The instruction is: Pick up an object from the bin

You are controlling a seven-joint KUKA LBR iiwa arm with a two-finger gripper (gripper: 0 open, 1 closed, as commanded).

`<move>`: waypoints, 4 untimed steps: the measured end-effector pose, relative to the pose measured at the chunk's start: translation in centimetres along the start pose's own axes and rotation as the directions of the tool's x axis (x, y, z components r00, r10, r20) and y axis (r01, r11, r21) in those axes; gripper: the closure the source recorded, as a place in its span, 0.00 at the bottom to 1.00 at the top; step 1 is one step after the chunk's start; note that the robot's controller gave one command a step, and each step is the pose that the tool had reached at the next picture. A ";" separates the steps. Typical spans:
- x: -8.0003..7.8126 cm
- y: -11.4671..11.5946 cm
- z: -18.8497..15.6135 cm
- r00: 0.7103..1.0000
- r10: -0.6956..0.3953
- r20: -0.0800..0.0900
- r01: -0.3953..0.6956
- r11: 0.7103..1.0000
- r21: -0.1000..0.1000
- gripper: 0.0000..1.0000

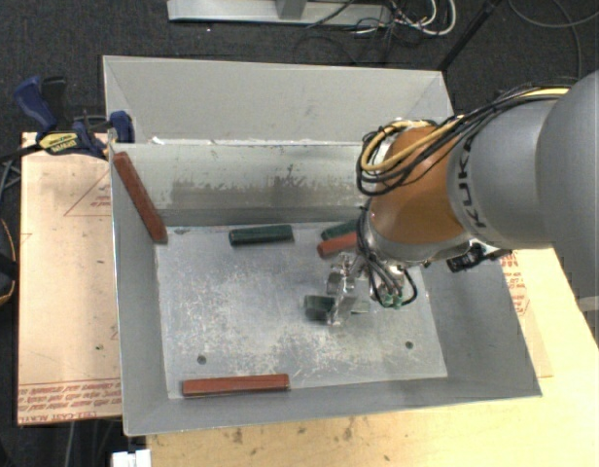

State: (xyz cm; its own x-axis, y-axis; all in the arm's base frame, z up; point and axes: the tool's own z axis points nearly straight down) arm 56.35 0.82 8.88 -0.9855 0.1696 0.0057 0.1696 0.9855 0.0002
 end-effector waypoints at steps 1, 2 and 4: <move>-0.1 0.0 -1.8 1.000 0.000 0.005 0.000 1.000 -0.001 1.00; -0.2 0.0 -2.9 1.000 0.000 0.008 0.000 1.000 -0.002 1.00; -0.1 0.0 -4.4 1.000 -0.001 0.005 0.001 1.000 -0.001 1.00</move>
Offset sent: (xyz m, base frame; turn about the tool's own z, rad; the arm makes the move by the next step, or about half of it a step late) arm -0.0002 0.0001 0.0139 0.0000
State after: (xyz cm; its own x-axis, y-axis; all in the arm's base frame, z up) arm 56.52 0.84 13.31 -0.9857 0.1685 0.0012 0.1685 0.9857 0.0010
